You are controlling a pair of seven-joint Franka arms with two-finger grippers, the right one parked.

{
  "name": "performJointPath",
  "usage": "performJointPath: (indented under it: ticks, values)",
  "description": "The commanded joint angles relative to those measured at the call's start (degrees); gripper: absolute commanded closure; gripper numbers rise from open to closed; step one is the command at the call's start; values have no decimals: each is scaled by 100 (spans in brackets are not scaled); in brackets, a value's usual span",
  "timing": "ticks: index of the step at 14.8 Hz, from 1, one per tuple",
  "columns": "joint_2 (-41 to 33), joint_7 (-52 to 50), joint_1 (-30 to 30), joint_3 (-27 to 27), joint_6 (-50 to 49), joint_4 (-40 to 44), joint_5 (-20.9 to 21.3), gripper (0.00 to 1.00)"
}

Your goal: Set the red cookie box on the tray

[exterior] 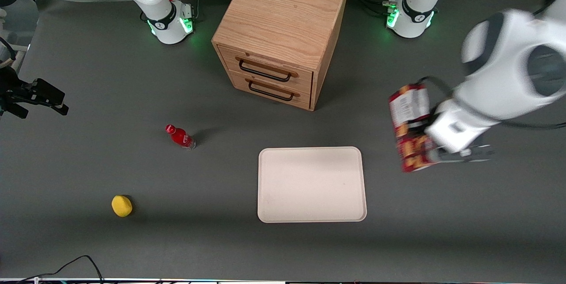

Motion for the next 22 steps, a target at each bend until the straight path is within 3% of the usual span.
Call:
performJointPath:
  ticks: [1, 5, 8, 9, 10, 15, 18, 20, 22]
  values:
    - [1041, -682, -13, -429, 951, 201, 739, 100]
    - [1860, -1244, -92, -457, 2822, -334, 1741, 100]
    - [2054, -1658, -93, -457, 3397, -564, 2244, 100]
    - [2055, -1676, -93, -457, 3398, -564, 2253, 90]
    - [2046, -1685, -93, -457, 3372, -564, 2253, 1]
    - [1503, -1152, 4, -466, 2259, -529, 2122, 0]
    - [670, -353, 127, -413, 1126, -520, 1185, 0]
    - [-77, 525, 189, 67, 264, -511, 429, 0]
    - [-737, 1517, 180, 604, -684, -520, 92, 0]
